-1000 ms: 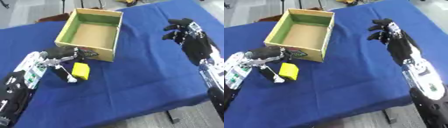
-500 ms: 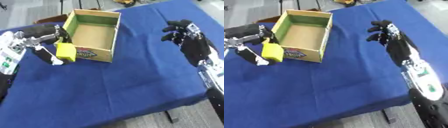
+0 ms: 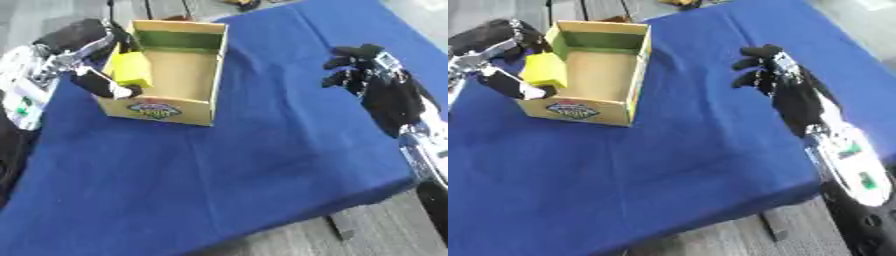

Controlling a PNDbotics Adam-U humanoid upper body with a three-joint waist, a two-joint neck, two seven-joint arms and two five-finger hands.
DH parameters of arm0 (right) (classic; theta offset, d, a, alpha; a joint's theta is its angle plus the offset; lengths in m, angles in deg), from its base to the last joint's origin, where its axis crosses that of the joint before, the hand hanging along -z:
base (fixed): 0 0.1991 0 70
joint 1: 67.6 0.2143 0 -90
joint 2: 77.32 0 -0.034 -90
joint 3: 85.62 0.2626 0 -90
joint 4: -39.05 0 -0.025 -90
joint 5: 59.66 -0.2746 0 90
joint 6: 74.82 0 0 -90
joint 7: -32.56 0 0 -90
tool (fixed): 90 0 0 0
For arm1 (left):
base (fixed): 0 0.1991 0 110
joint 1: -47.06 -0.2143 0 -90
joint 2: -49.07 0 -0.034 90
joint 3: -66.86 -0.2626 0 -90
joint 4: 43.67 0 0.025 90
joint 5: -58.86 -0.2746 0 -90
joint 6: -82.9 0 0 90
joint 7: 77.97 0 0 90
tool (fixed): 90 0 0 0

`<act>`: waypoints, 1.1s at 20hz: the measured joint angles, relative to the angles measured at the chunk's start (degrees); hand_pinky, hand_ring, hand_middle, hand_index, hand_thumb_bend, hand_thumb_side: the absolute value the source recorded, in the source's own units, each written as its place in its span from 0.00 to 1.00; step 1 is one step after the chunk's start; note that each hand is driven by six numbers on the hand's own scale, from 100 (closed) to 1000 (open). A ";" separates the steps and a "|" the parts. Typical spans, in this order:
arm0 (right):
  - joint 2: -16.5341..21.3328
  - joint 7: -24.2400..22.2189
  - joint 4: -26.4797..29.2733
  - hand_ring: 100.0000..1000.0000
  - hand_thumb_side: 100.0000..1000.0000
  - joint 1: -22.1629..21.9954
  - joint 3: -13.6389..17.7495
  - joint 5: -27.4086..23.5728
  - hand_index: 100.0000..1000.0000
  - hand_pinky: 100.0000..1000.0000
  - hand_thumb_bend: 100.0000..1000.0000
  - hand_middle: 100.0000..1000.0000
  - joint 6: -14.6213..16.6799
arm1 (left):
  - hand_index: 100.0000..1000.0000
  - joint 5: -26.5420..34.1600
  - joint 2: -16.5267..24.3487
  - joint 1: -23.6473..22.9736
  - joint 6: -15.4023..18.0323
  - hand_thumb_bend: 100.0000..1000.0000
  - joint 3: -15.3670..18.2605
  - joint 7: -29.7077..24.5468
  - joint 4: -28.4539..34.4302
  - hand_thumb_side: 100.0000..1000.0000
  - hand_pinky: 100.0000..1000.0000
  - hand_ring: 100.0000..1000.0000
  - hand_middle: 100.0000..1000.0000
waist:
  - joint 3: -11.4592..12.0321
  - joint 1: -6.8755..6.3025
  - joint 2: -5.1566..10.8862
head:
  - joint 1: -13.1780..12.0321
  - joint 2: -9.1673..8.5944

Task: Pick up objects on the table and place them in the box.

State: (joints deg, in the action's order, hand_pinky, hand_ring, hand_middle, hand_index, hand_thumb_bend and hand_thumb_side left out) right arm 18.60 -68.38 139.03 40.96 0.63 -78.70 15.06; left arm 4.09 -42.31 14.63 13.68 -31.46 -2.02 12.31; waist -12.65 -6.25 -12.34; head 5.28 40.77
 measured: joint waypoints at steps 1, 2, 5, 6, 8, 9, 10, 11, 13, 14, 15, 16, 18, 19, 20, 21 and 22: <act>-0.04 -0.34 0.00 0.58 0.90 0.40 -0.35 0.17 0.84 0.81 0.00 0.66 -0.09 | 0.38 -1.00 -0.22 0.03 -0.58 0.35 0.47 1.22 -1.31 0.08 0.21 0.17 0.19 | -0.78 -0.27 -0.10 | -0.45 -0.14; -0.11 -0.69 0.00 0.58 0.90 0.77 -0.67 0.33 0.84 0.81 0.00 0.66 -0.18 | 0.39 -1.77 -0.47 0.13 -1.09 0.34 0.93 2.24 -2.61 0.08 0.22 0.19 0.20 | -1.56 -0.59 -0.18 | -0.89 -0.39; -0.69 -1.64 0.00 0.58 0.91 1.46 -1.47 0.81 0.84 0.81 0.00 0.66 -0.42 | 0.55 -2.76 -0.93 0.45 -2.27 0.40 2.24 4.10 -6.09 0.21 0.41 0.36 0.40 | -3.30 -1.48 -0.45 | -1.79 -1.09; -0.86 -1.85 0.00 0.58 0.91 1.65 -1.63 0.97 0.84 0.81 0.00 0.66 -0.50 | 0.61 -2.77 -0.95 0.46 -2.53 0.48 2.61 4.37 -7.11 0.28 0.46 0.41 0.45 | -3.83 -1.66 -0.52 | -2.02 -1.16; -1.06 -2.23 0.00 0.58 0.91 1.70 -1.89 1.34 0.84 0.81 0.00 0.66 -0.57 | 0.76 -2.56 -0.97 0.46 -2.75 0.82 3.26 4.59 -8.72 0.55 0.62 0.58 0.62 | -4.51 -1.98 -0.70 | -2.38 -1.60; -1.08 -2.35 0.00 0.58 0.91 1.77 -1.97 1.46 0.84 0.81 0.00 0.66 -0.62 | 0.78 -2.33 -0.98 0.45 -2.80 0.86 3.45 4.64 -9.33 0.58 0.65 0.60 0.65 | -4.75 -2.12 -0.72 | -2.49 -1.67; -1.09 -2.42 0.00 0.58 0.91 1.85 -1.97 1.58 0.84 0.81 0.00 0.66 -0.65 | 0.84 -2.15 -0.98 0.45 -2.85 0.99 3.62 4.71 -9.74 0.66 0.73 0.70 0.73 | -4.95 -2.18 -0.72 | -2.60 -1.81; -1.10 -2.44 0.00 0.58 0.91 1.86 -1.97 1.66 0.84 0.81 0.00 0.66 -0.65 | 0.85 -2.06 -0.98 0.45 -2.96 1.00 3.67 4.86 -9.99 0.69 0.75 0.72 0.75 | -5.06 -2.18 -0.72 | -2.68 -1.92; -1.17 -2.48 0.00 0.58 0.91 1.87 -1.97 1.80 0.84 0.81 0.00 0.66 -0.65 | 0.87 -2.02 -0.97 0.45 -3.19 1.00 3.80 5.49 -10.05 0.75 0.78 0.76 0.79 | -5.07 -2.18 -0.72 | -2.75 -2.06; -1.20 -2.50 0.00 0.58 0.91 1.87 -1.97 1.82 0.84 0.81 0.00 0.66 -0.64 | 0.88 -2.07 -0.97 0.44 -3.28 1.00 3.80 5.92 -10.02 0.78 0.80 0.77 0.79 | -5.08 -2.18 -0.72 | -2.77 -2.06; -1.25 -2.53 0.00 0.58 0.91 1.87 -1.97 1.84 0.84 0.81 0.00 0.66 -0.62 | 0.88 -2.21 -0.97 0.42 -3.34 1.00 3.80 6.39 -9.95 0.80 0.80 0.78 0.80 | -5.07 -2.18 -0.71 | -2.81 -2.06; -1.36 -2.57 0.00 0.58 0.91 1.87 -1.97 1.85 0.84 0.81 0.00 0.66 -0.60 | 0.88 -2.36 -0.97 0.38 -3.39 1.00 3.80 6.88 -9.77 0.82 0.81 0.78 0.80 | -5.03 -2.17 -0.71 | -2.84 -2.06; -1.52 -2.65 0.00 0.58 0.91 1.82 -1.97 1.87 0.84 0.81 0.00 0.66 -0.57 | 0.87 -2.77 -0.97 0.17 -3.53 1.00 3.79 8.10 -8.82 0.81 0.81 0.77 0.79 | -4.64 -2.08 -0.68 | -2.85 -2.06; -1.53 -2.67 0.00 0.58 0.91 1.74 -1.96 1.88 0.84 0.81 0.00 0.66 -0.55 | 0.87 -2.79 -0.95 -0.06 -3.60 1.00 3.79 8.78 -7.99 0.81 0.81 0.76 0.78 | -4.28 -1.94 -0.65 | -2.84 -2.06; -1.56 -2.69 -0.01 0.58 0.91 1.57 -1.96 1.88 0.84 0.81 0.00 0.66 -0.53 | 0.86 -2.69 -0.92 -0.29 -3.64 0.98 3.78 9.42 -7.08 0.78 0.80 0.75 0.77 | -3.91 -1.73 -0.58 | -2.79 -2.06; -1.59 -2.68 -0.02 0.58 0.91 1.46 -1.94 1.89 0.84 0.81 0.00 0.65 -0.52 | 0.86 -2.27 -0.88 -0.61 -3.61 0.87 3.75 10.08 -5.89 0.93 0.80 0.74 0.76 | -3.45 -1.43 -0.40 | -2.64 -2.03; -1.60 -2.63 -0.02 0.58 0.91 1.24 -1.93 1.89 0.84 0.81 0.00 0.65 -0.47 | 0.85 -1.33 -0.78 -0.99 -3.53 0.94 3.66 10.72 -4.25 0.75 0.80 0.73 0.75 | -2.81 -1.16 -0.18 | -2.48 -2.01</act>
State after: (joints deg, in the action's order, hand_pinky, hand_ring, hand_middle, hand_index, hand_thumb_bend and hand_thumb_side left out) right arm 17.00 -71.01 139.01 42.20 -1.30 -76.80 14.59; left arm 2.75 -43.09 13.64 10.16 -27.81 8.70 8.06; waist -15.46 -7.41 -12.52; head 2.79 38.76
